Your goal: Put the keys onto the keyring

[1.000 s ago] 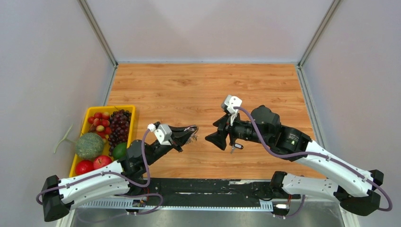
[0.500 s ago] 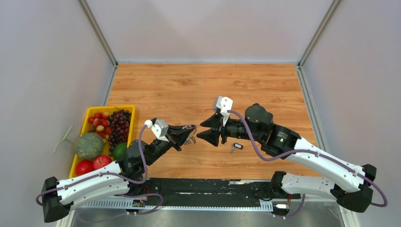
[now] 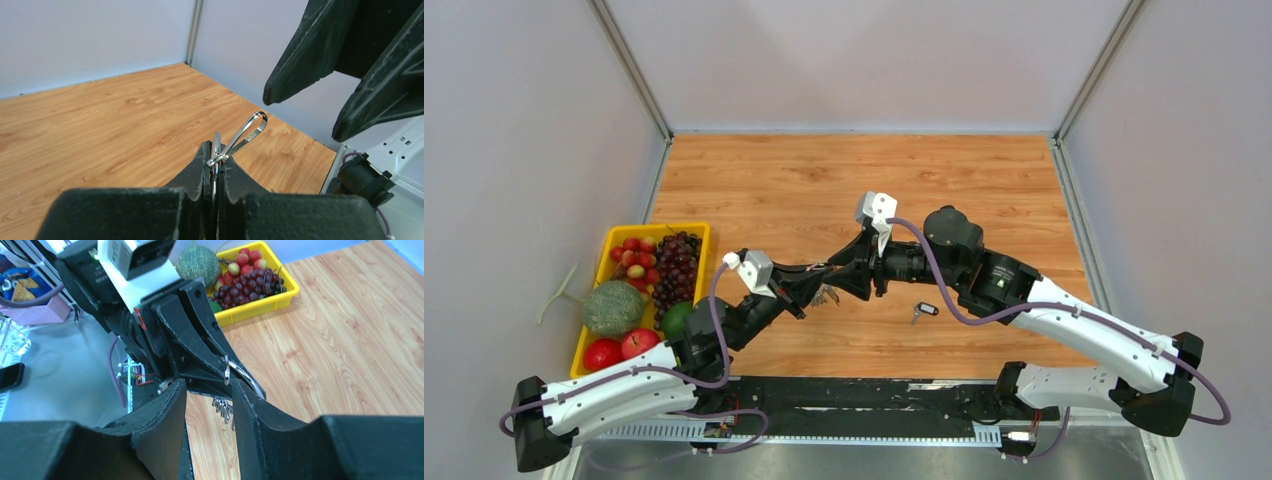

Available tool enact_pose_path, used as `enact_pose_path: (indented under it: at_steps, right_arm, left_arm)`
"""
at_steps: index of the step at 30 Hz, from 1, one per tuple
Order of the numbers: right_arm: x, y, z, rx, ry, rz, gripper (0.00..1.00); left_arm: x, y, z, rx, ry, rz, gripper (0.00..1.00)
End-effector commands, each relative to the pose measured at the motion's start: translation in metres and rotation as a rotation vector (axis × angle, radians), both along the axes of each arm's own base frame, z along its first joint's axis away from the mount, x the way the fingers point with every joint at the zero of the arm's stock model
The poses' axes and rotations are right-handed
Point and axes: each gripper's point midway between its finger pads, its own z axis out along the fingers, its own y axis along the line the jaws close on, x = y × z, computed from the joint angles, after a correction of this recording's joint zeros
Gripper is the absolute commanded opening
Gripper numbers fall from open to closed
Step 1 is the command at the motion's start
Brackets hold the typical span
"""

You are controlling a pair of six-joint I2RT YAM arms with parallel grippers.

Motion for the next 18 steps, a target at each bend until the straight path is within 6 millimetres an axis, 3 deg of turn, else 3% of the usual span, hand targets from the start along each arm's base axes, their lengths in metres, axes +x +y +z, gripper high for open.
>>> enact_pose_path:
  at_steps: [1, 18]
  right_arm:
    - [-0.003, 0.006, 0.039, 0.108, -0.017, 0.016, 0.41]
    - [0.007, 0.017, 0.037, 0.094, 0.000, -0.021, 0.30]
  left_arm:
    - [-0.004, 0.002, 0.029, -0.077, -0.016, -0.013, 0.00]
    - [-0.005, 0.009, 0.033, -0.096, -0.018, 0.002, 0.00]
